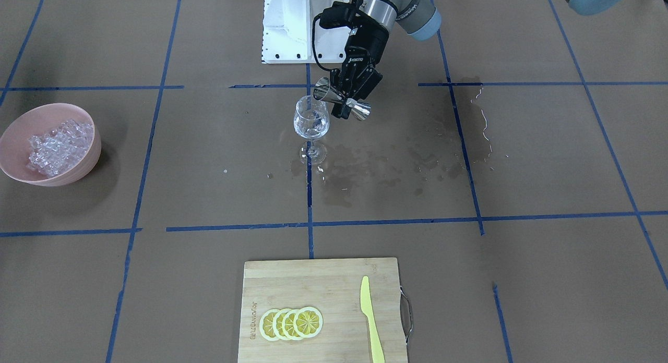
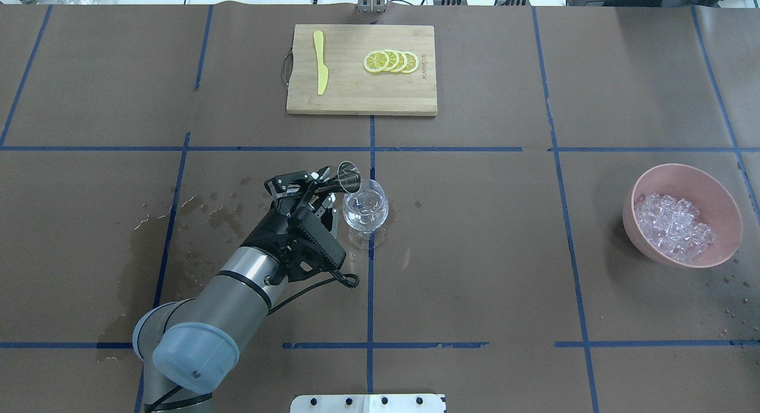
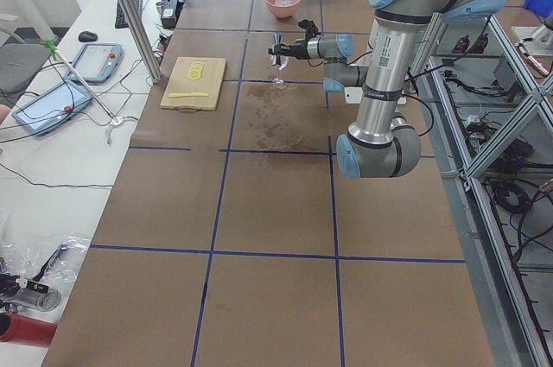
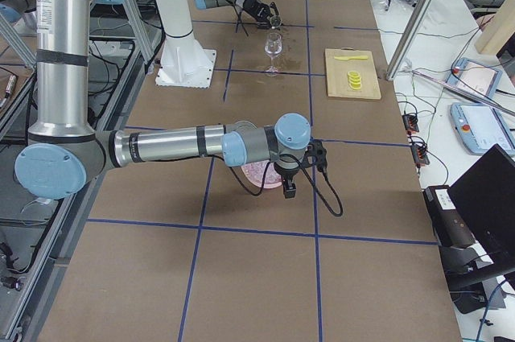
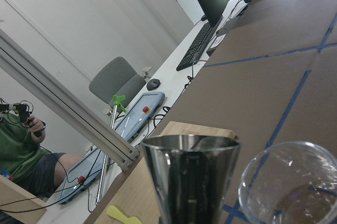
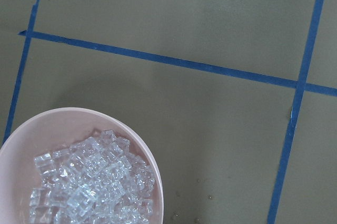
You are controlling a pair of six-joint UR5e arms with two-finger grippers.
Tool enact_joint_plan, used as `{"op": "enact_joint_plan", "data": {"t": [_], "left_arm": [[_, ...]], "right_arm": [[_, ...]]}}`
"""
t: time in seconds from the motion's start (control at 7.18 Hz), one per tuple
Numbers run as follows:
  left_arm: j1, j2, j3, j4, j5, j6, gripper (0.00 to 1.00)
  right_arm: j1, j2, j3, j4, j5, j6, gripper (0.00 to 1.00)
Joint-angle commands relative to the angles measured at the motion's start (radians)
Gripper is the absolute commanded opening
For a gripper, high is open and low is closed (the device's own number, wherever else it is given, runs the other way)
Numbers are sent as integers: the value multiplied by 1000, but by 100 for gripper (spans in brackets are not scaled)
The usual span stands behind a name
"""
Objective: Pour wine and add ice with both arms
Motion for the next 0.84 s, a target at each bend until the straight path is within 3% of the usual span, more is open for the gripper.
{"op": "enact_joint_plan", "data": {"t": [0.0,0.28,0.7], "left_arm": [[-8,-4,-67,158,-78,29,0],[-18,-24,-77,240,-102,30,0],[-42,-24,-77,248,-115,65,0]], "right_arm": [[0,0,-3,0,0,0,100],[0,0,-4,0,2,1,100],[0,0,-3,0,2,1,100]]}}
